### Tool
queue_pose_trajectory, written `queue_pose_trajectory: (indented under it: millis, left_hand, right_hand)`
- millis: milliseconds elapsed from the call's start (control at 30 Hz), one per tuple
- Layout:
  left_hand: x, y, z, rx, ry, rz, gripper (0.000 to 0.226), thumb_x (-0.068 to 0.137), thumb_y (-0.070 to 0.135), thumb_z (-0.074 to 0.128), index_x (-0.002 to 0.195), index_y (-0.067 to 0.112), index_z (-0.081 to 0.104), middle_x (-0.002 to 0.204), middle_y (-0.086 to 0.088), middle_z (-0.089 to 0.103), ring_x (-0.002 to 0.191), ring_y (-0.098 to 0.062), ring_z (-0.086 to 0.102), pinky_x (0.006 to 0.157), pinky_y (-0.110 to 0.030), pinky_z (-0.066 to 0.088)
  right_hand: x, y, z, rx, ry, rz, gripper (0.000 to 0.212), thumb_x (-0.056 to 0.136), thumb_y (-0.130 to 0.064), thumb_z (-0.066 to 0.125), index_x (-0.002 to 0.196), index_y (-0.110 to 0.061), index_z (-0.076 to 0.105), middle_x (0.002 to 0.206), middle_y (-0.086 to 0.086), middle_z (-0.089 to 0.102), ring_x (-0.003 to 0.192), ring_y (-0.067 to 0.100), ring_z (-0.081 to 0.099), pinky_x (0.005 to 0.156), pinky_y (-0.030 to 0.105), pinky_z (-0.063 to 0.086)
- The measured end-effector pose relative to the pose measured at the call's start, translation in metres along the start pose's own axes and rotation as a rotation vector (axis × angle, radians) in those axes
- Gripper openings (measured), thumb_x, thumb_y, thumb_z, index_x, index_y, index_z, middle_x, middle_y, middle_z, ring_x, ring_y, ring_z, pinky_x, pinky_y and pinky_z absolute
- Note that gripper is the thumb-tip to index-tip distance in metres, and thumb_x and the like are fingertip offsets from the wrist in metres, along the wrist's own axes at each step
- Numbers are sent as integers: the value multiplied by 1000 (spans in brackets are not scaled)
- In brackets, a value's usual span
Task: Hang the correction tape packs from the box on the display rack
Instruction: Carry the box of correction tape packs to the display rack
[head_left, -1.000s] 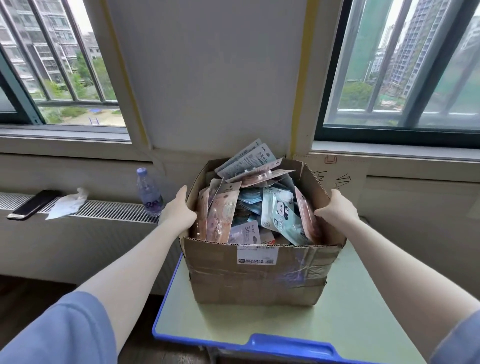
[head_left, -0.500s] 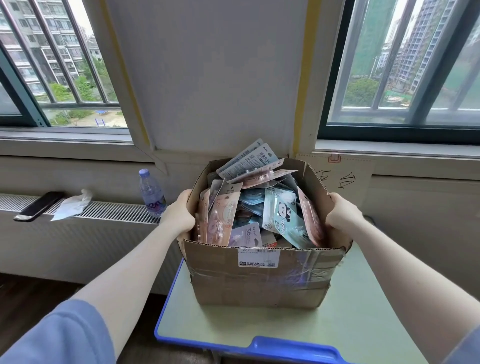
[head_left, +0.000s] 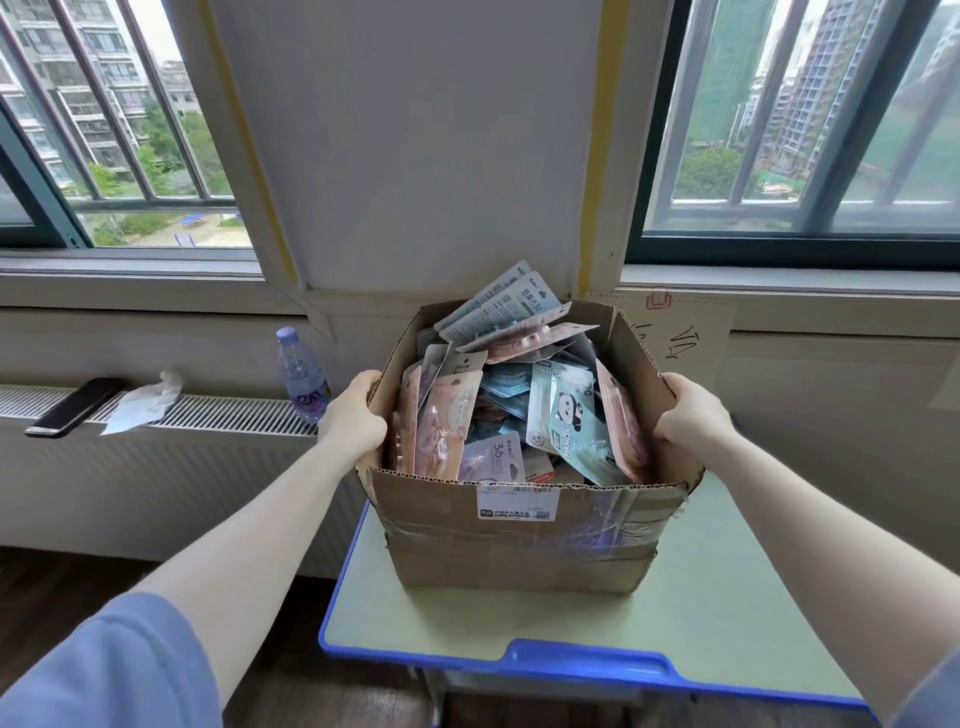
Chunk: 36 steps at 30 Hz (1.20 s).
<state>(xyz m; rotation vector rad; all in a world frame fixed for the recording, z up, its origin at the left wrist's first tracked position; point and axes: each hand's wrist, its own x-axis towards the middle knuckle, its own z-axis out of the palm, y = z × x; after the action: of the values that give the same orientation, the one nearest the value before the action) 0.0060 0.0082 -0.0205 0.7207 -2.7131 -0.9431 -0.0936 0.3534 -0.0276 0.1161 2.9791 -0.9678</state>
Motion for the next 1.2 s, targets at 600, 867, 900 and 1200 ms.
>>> queue_pose_trajectory:
  millis: [600, 867, 900, 1200]
  left_hand:
    - [-42, 91, 24, -102, -86, 331, 66, 76, -5, 58, 131, 30, 56, 121, -4, 65, 114, -29, 55, 87, -30, 43]
    - [-97, 178, 66, -200, -158, 511, 62, 76, -3, 56, 127, 33, 59, 115, -4, 68, 110, -29, 58, 83, -27, 42]
    - [-106, 190, 75, -212, -174, 522, 62, 77, -3, 56, 127, 32, 60, 114, -5, 68, 110, -29, 58, 83, -26, 41]
    - [-204, 280, 190, -269, -362, 634, 62, 74, -1, 58, 123, 35, 62, 111, 1, 70, 104, -25, 60, 85, -30, 47]
  right_hand:
    - [-102, 82, -105, 87, 246, 115, 63, 68, 7, 57, 122, -25, 59, 106, 2, 65, 99, 25, 58, 73, 26, 43]
    - [-159, 158, -171, 104, 429, 239, 62, 71, 6, 54, 122, -28, 59, 102, -3, 63, 94, 21, 54, 75, 25, 39]
    - [-166, 170, -181, 92, 441, 259, 60, 71, 6, 54, 120, -28, 60, 99, -4, 62, 93, 20, 53, 74, 25, 37]
    - [-245, 304, -250, 71, 576, 442, 57, 69, 4, 59, 116, -26, 62, 104, 1, 67, 99, 27, 58, 77, 29, 44]
